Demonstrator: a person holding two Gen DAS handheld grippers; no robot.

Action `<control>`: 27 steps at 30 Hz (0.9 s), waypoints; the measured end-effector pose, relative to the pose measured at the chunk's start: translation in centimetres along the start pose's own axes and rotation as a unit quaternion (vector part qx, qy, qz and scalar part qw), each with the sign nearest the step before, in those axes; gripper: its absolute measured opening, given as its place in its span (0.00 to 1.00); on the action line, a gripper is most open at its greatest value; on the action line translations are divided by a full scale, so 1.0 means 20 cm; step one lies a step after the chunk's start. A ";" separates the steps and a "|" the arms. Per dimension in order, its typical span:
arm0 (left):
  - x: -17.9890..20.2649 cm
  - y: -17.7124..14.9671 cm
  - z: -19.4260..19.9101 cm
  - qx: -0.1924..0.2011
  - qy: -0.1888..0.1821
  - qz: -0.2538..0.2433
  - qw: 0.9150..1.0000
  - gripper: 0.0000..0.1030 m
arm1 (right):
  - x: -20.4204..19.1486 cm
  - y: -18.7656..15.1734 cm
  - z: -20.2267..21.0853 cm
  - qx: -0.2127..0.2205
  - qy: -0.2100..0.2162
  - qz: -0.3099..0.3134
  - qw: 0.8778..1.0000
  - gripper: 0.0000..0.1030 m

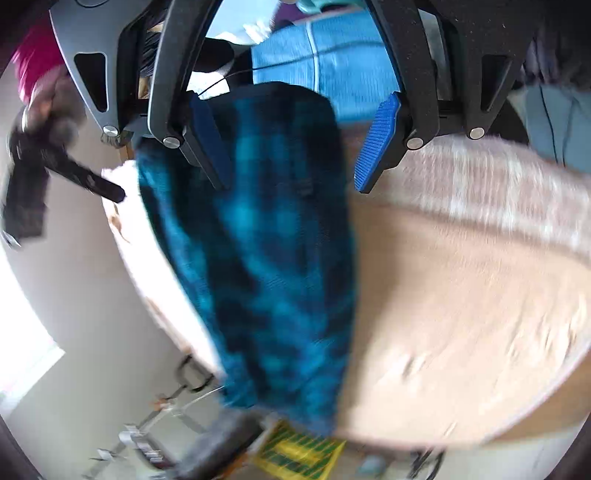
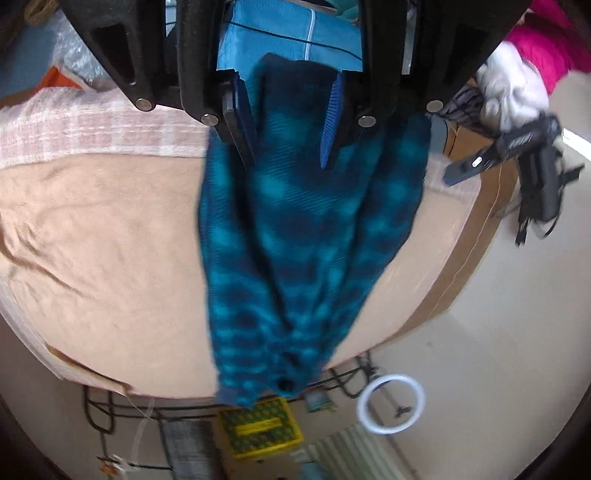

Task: Fold large clothes

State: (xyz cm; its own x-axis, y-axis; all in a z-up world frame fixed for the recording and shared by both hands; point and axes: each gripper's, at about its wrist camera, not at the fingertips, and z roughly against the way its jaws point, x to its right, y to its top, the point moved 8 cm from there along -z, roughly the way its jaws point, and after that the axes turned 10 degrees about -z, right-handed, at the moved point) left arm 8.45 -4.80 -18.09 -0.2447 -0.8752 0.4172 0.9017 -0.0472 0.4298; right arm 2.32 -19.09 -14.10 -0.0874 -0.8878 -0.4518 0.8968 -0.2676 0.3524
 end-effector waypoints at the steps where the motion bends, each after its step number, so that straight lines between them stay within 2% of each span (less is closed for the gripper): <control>1: 0.00 -0.01 -0.02 -0.007 -0.010 0.008 1.000 0.68 | -0.05 -0.02 -0.03 -0.004 -0.003 0.015 1.000 0.36; 3: 0.04 -0.04 -0.09 -0.023 -0.039 0.018 0.999 0.68 | -0.06 -0.08 -0.03 -0.010 -0.001 0.032 0.999 0.37; 4: 0.10 -0.05 -0.14 -0.021 -0.044 0.013 0.999 0.64 | -0.10 -0.10 -0.05 -0.014 0.003 0.045 0.999 0.39; 5: 0.12 -0.04 -0.17 -0.020 -0.045 0.000 0.999 0.41 | -0.13 -0.11 -0.07 -0.018 0.006 0.057 0.998 0.47; 6: 0.14 -0.04 -0.20 -0.024 -0.030 -0.014 0.999 0.16 | -0.15 -0.12 -0.09 -0.021 0.005 0.069 0.997 0.55; 8: 0.15 -0.01 -0.21 -0.023 -0.044 -0.012 0.999 0.13 | -0.22 -0.15 -0.15 -0.017 -0.021 0.117 0.993 0.57; 9: 0.14 -0.01 -0.18 -0.020 -0.054 -0.001 0.998 0.12 | -0.24 -0.17 -0.17 -0.015 -0.032 0.138 0.990 0.54; 10: 0.13 0.01 -0.14 -0.011 -0.062 0.005 0.998 0.11 | -0.27 -0.18 -0.20 -0.012 -0.049 0.163 0.985 0.46; 11: 0.10 0.01 -0.08 0.000 -0.059 0.004 0.998 0.10 | -0.30 -0.20 -0.23 -0.017 -0.059 0.179 0.982 0.25; 13: 0.00 0.01 -0.01 0.008 -0.030 -0.002 1.000 0.10 | -0.34 -0.24 -0.28 -0.032 -0.047 0.191 0.980 0.21; 16: -0.04 -0.05 -0.09 -0.034 -0.035 0.002 0.999 0.14 | -0.35 -0.29 -0.36 -0.067 -0.047 0.213 0.974 0.24; 17: -0.04 -0.05 -0.09 -0.037 -0.027 0.001 0.999 0.22 | -0.35 -0.28 -0.35 -0.073 -0.040 0.208 0.975 0.28; 18: -0.03 -0.05 -0.08 -0.037 -0.024 -0.003 0.999 0.30 | -0.35 -0.26 -0.34 -0.080 -0.026 0.197 0.977 0.34; 20: -0.03 -0.02 0.00 -0.023 -0.013 -0.019 0.999 0.37 | -0.34 -0.20 -0.25 -0.087 0.033 0.154 0.984 0.38; 23: -0.02 0.04 0.15 0.005 0.011 -0.040 0.999 0.37 | -0.29 -0.02 -0.08 -0.051 0.085 0.111 0.989 0.39; 26: 0.03 0.15 0.26 0.030 0.003 -0.053 0.998 0.37 | -0.15 0.22 0.04 0.001 0.071 0.079 0.994 0.53; 27: 0.07 0.22 0.28 0.039 -0.005 -0.061 0.997 0.37 | -0.08 0.33 0.07 0.020 0.060 0.063 0.996 0.54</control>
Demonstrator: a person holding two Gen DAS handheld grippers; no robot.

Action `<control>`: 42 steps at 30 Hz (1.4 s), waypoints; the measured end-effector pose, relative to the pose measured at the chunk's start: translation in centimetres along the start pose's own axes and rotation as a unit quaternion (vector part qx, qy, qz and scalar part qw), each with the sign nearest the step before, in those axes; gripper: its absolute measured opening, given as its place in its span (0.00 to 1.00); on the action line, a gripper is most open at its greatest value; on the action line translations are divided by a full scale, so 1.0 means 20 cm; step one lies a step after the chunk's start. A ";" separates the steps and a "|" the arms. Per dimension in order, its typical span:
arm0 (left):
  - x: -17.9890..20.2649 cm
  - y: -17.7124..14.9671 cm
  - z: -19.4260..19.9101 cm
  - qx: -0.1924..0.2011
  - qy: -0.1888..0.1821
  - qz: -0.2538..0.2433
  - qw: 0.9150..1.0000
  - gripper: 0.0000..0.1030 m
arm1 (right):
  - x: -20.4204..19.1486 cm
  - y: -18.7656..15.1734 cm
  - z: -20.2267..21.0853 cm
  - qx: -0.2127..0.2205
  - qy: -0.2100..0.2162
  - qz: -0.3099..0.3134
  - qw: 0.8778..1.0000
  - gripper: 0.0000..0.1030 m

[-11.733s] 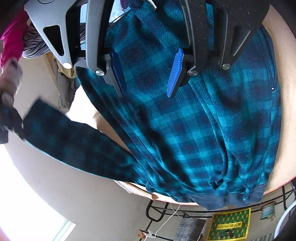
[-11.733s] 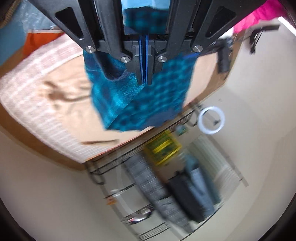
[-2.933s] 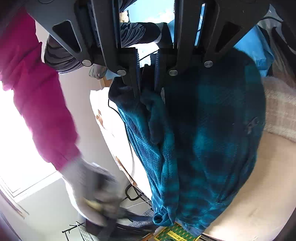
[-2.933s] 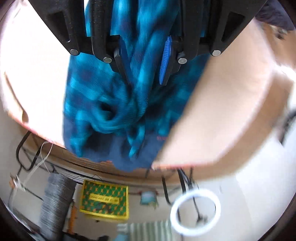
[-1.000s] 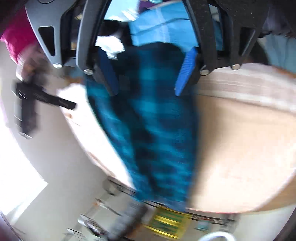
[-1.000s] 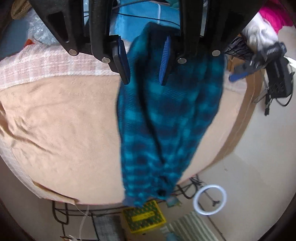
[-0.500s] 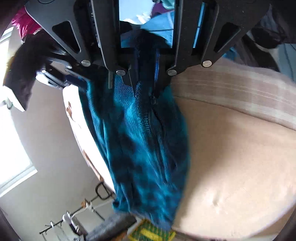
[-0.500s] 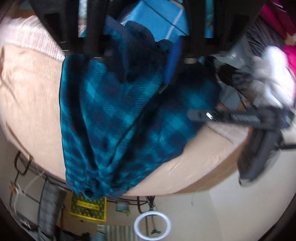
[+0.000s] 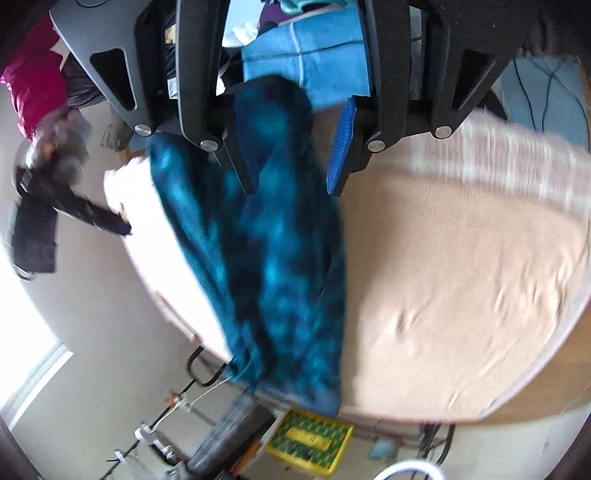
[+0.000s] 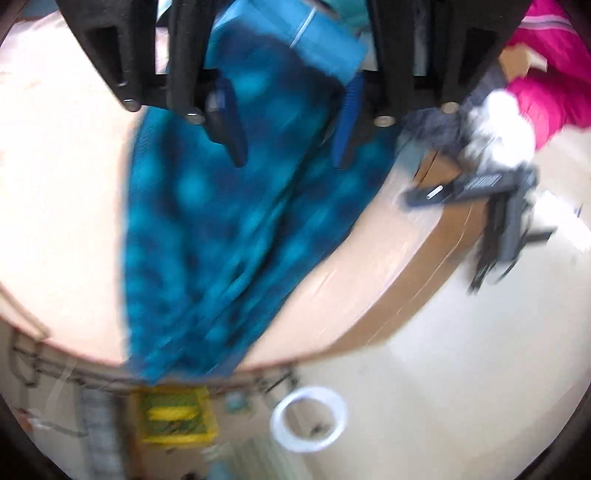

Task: Fold large clothes

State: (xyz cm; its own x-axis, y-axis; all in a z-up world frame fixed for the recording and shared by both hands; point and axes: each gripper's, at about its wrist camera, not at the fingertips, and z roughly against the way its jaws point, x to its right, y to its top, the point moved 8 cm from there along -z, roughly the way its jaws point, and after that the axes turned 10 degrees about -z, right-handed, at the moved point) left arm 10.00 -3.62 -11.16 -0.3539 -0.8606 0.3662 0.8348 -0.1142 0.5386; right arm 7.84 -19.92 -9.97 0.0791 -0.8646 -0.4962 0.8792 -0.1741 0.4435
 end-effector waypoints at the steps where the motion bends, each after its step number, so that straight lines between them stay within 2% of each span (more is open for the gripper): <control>1: 0.02 0.07 -0.02 0.004 -0.010 -0.005 1.000 0.37 | 0.05 0.07 0.01 0.009 -0.005 -0.014 1.000 0.54; 4: 0.11 0.29 -0.14 0.005 -0.033 -0.006 0.999 0.39 | 0.22 0.33 0.02 0.029 -0.001 -0.065 0.997 0.56; 6: 0.15 0.42 -0.24 0.002 -0.047 0.002 0.999 0.51 | 0.32 0.49 0.00 0.045 -0.018 -0.080 0.996 0.64; 7: 0.18 0.53 -0.32 0.000 -0.057 0.006 0.998 0.52 | 0.37 0.57 -0.02 0.051 -0.024 -0.085 0.995 0.66; 10: 0.26 0.74 -0.49 -0.002 -0.050 -0.018 0.999 0.52 | 0.48 0.81 -0.15 0.055 -0.030 -0.099 0.993 0.68; 12: 0.28 0.88 -0.62 -0.008 -0.043 -0.029 0.999 0.65 | 0.54 0.94 -0.25 0.055 -0.029 -0.109 0.992 0.68; 14: 0.30 1.01 -0.77 -0.014 -0.040 -0.037 0.998 0.69 | 0.61 1.05 -0.37 0.055 -0.023 -0.129 0.990 0.68; 18: 0.28 1.16 -1.01 -0.025 -0.007 -0.051 0.998 0.69 | 0.76 1.23 -0.63 0.048 -0.017 -0.165 0.985 0.68; 21: 0.23 1.22 -1.19 -0.039 -0.022 -0.036 0.998 0.69 | 0.86 1.35 -0.78 0.051 -0.015 -0.185 0.981 0.68; 24: 0.17 1.22 -1.27 -0.041 -0.026 -0.028 0.998 0.69 | 0.94 1.43 -0.92 0.055 -0.009 -0.207 0.977 0.69; 25: 0.15 1.22 -1.30 -0.041 -0.032 -0.023 0.998 0.67 | 0.96 1.46 -0.96 0.054 -0.005 -0.215 0.975 0.69; 27: 0.12 1.21 -1.35 -0.041 -0.061 -0.014 0.997 0.47 | 0.99 1.49 -1.04 0.050 0.006 -0.228 0.972 0.68; 28: 0.12 1.21 -1.36 -0.046 -0.067 -0.014 0.997 0.32 | 1.00 1.49 -1.07 0.048 0.011 -0.235 0.971 0.67; 29: 0.11 1.20 -1.39 -0.050 -0.079 -0.018 0.995 0.22 | 1.00 1.49 -1.10 0.045 0.021 -0.242 0.969 0.56; 30: 0.11 1.20 -1.40 -0.049 -0.095 -0.023 0.994 0.16 | 0.99 1.49 -1.14 0.037 0.036 -0.249 0.967 0.25; 31: 0.12 1.19 -1.39 -0.048 -0.117 -0.022 0.992 0.14 | 0.99 1.49 -1.16 0.033 0.032 -0.249 0.967 0.14; 32: 0.14 1.20 -1.37 -0.042 -0.152 -0.010 0.987 0.11 | 0.97 1.49 -1.16 0.036 0.010 -0.233 0.972 0.09; 33: 0.15 1.22 -1.34 -0.032 -0.202 0.019 0.979 0.11 | 0.94 1.51 -1.13 0.045 -0.016 -0.200 0.979 0.07; 34: 0.14 1.24 -1.31 -0.019 -0.227 0.040 0.973 0.11 | 0.90 1.54 -1.08 0.064 -0.044 -0.166 0.983 0.07; 35: 0.14 1.25 -1.30 -0.011 -0.223 0.034 0.974 0.11 | 0.89 1.56 -1.03 0.082 -0.062 -0.146 0.984 0.06; 36: 0.13 1.26 -1.31 -0.010 -0.201 0.016 0.979 0.11 | 0.89 1.59 -1.00 0.094 -0.072 -0.138 0.983 0.06; 38: 0.06 1.22 -1.39 -0.025 -0.155 0.007 0.988 0.11 | 0.91 1.60 -1.04 0.085 -0.073 -0.139 0.984 0.06; 40: -0.03 1.15 -1.48 -0.046 -0.140 0.039 0.988 0.12 | 0.93 1.57 -1.14 0.063 -0.109 -0.122 0.985 0.06; 42: -0.06 1.12 -1.50 -0.037 -0.150 0.055 0.986 0.13 | 0.92 1.54 -1.24 0.043 -0.138 -0.091 0.985 0.07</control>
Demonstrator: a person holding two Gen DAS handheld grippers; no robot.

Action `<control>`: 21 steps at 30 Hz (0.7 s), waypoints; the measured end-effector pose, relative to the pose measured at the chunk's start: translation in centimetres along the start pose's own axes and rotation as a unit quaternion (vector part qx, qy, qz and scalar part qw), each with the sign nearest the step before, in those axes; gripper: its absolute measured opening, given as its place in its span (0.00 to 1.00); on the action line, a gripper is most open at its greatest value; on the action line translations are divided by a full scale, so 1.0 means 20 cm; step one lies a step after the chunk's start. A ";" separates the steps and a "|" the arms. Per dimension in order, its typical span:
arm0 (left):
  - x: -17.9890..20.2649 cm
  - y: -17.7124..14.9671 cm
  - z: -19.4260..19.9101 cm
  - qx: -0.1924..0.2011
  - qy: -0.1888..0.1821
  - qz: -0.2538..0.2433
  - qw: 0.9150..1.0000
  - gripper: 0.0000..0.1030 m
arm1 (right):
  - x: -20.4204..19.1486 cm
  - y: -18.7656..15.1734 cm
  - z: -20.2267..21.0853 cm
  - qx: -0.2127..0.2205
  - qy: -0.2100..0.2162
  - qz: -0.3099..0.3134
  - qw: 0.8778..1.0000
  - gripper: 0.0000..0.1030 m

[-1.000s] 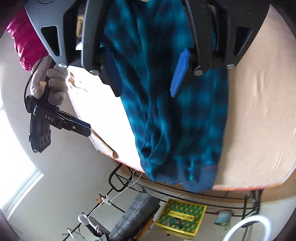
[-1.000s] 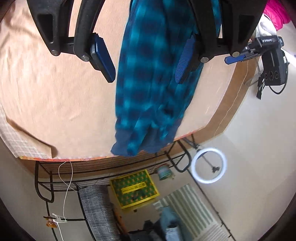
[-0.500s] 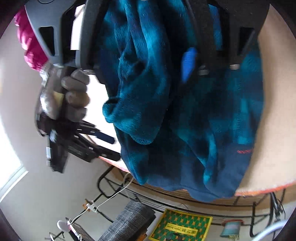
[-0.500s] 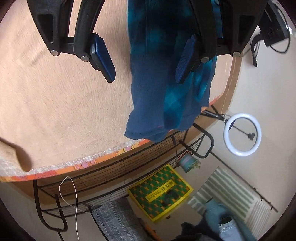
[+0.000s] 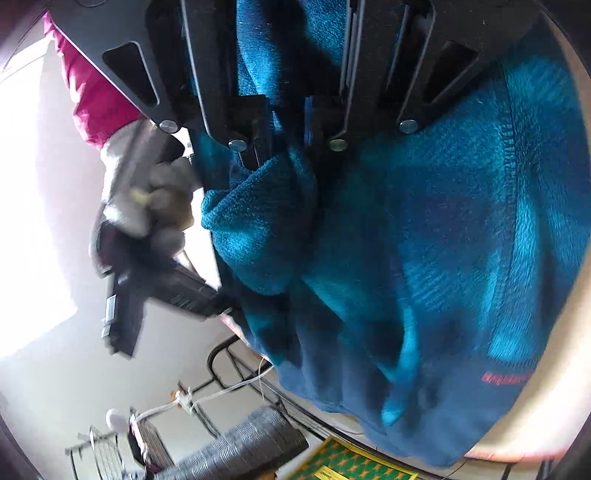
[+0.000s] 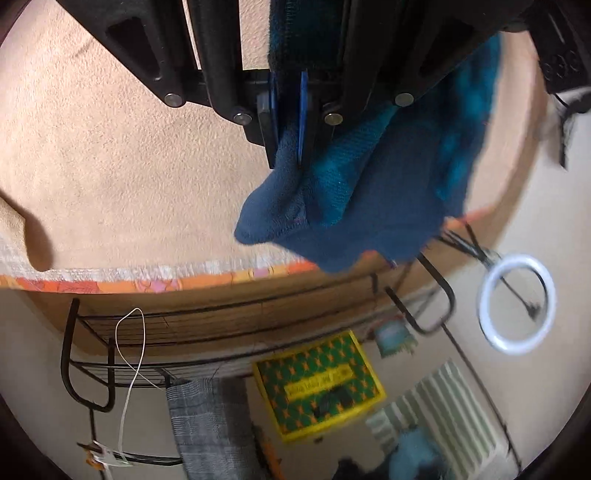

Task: Fold large clothes

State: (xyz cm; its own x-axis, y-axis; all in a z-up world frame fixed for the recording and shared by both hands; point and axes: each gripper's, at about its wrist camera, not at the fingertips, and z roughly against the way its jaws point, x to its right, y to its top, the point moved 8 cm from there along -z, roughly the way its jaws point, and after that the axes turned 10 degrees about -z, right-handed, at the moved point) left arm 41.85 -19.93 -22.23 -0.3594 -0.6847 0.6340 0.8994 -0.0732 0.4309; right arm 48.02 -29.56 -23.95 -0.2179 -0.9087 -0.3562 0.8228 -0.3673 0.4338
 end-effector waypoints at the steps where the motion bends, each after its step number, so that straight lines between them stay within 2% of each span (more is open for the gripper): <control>1: 0.02 0.00 0.01 -0.003 0.009 -0.012 1.000 0.14 | -0.01 0.00 -0.01 0.003 -0.008 0.009 1.000 0.09; 3: 0.05 0.00 0.04 -0.002 0.022 -0.033 0.999 0.14 | 0.02 0.03 0.01 0.008 -0.009 -0.010 1.000 0.24; 6: 0.09 -0.03 0.10 -0.017 0.024 -0.034 0.999 0.24 | 0.07 0.08 0.20 0.031 0.039 -0.062 0.997 0.29; 8: 0.13 -0.04 0.20 -0.021 0.030 -0.044 0.998 0.28 | 0.10 0.09 0.38 0.050 0.048 -0.068 0.995 0.30; 11: 0.23 -0.07 0.42 -0.006 0.047 -0.071 0.996 0.36 | 0.12 0.06 0.66 0.069 0.077 -0.077 0.992 0.33; 13: 0.30 -0.09 0.54 0.002 0.056 -0.082 0.995 0.36 | 0.12 0.02 0.84 0.078 0.091 -0.078 0.990 0.33; 17: 0.43 -0.24 0.81 0.012 0.071 -0.109 0.991 0.36 | 0.08 -0.13 1.24 0.095 0.123 -0.064 0.986 0.33; 21: 0.51 -0.37 1.04 0.026 0.070 -0.115 0.991 0.36 | 0.00 -0.28 1.65 0.118 0.150 -0.048 0.981 0.33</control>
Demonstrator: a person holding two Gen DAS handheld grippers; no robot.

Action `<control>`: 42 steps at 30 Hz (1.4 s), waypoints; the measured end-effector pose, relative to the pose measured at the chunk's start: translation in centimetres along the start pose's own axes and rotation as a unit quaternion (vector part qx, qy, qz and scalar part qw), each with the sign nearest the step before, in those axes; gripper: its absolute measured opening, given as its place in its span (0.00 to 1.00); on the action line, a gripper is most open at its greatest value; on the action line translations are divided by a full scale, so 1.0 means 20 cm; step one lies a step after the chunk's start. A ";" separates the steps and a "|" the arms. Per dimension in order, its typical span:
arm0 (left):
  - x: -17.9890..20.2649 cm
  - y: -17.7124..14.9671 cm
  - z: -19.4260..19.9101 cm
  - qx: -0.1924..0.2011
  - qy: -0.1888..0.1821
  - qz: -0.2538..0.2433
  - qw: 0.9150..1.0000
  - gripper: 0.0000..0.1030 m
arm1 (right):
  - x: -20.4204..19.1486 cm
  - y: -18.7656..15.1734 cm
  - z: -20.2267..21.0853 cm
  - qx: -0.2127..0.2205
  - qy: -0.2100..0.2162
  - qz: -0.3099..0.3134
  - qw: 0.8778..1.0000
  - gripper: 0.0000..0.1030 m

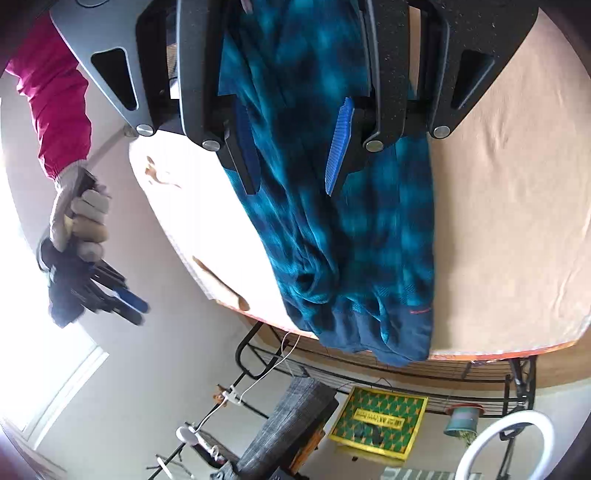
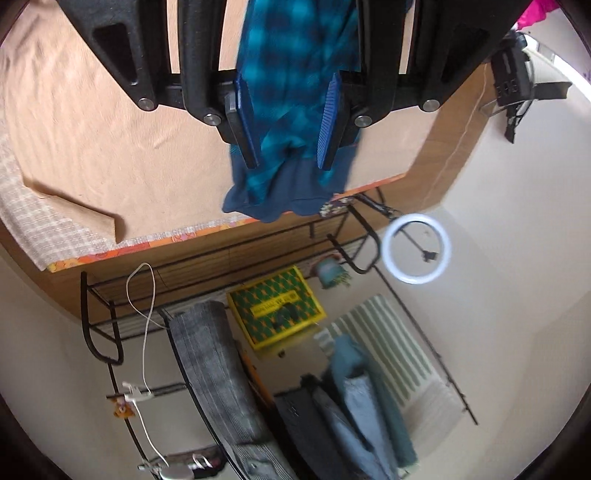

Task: Fold large clothes

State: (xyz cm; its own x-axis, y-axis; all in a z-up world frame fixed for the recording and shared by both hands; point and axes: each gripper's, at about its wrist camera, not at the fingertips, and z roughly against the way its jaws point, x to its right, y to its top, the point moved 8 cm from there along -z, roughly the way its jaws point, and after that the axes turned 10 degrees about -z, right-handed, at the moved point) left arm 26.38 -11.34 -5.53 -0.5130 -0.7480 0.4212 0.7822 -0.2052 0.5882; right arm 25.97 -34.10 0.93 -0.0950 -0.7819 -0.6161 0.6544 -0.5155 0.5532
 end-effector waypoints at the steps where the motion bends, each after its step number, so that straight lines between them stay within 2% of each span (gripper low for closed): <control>1: 0.02 -0.03 0.08 0.004 -0.005 0.004 1.000 0.36 | -0.04 -0.02 0.08 0.006 0.005 0.006 1.000 0.33; 7: 0.15 -0.19 0.41 0.015 0.001 -0.011 1.000 0.36 | -0.28 -0.24 0.62 0.030 0.016 0.035 0.999 0.33; 9: 0.18 -0.26 0.48 0.013 0.001 -0.014 1.000 0.45 | -0.31 -0.33 0.70 0.030 0.014 0.039 0.999 0.33; 12: 0.20 -0.37 0.51 0.009 0.003 -0.015 1.000 0.49 | -0.32 -0.54 0.73 0.011 0.004 0.049 0.999 0.32; 17: 0.13 -0.63 0.36 -0.032 0.006 0.028 0.999 0.49 | -0.28 -1.02 0.50 -0.080 -0.025 0.066 0.994 0.31; 21: 0.08 -0.79 0.22 -0.060 0.011 0.051 0.997 0.49 | -0.19 -1.39 0.20 -0.164 -0.070 0.085 0.980 0.27; 23: 0.05 -0.86 0.15 -0.070 0.015 0.062 0.996 0.49 | -0.15 -1.52 0.11 -0.185 -0.091 0.105 0.973 0.27; 27: 0.02 -0.98 0.06 -0.092 0.024 0.059 0.994 0.49 | -0.08 -1.75 -0.03 -0.233 -0.105 0.127 0.958 0.27; 29: 0.02 -1.06 -0.01 -0.115 0.033 0.049 0.992 0.49 | -0.02 -1.85 -0.07 -0.243 -0.135 0.164 0.947 0.23; 30: 0.01 -1.10 -0.04 -0.126 0.037 0.042 0.990 0.49 | 0.00 -1.88 -0.08 -0.246 -0.139 0.167 0.945 0.24; 33: 0.05 -1.12 -0.02 -0.109 0.046 0.018 0.993 0.50 | -0.01 -1.88 -0.05 -0.243 -0.127 0.176 0.946 0.25; 35: 0.05 -1.13 0.01 -0.108 0.030 0.043 0.993 0.50 | -0.02 -1.85 0.01 -0.245 -0.098 0.151 0.953 0.28; 37: 0.04 -1.15 0.07 -0.095 0.013 0.069 0.993 0.52 | 0.02 -1.78 0.11 -0.225 -0.090 0.123 0.962 0.37; 39: 0.05 -1.18 0.12 -0.087 -0.004 0.093 0.992 0.61 | 0.07 -1.70 0.20 -0.201 -0.096 0.102 0.969 0.58; 42: 0.05 -1.26 0.14 -0.095 -0.047 0.143 0.984 0.64 | 0.23 -1.64 0.33 -0.196 -0.096 0.053 0.974 0.68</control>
State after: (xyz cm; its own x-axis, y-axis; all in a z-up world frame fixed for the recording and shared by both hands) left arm 5.13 -5.09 -18.02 -0.2857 -0.7322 0.6182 0.9468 -0.1158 0.3004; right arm -0.92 -23.15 -16.31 -0.1248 -0.8943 -0.4297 0.9012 -0.2833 0.3280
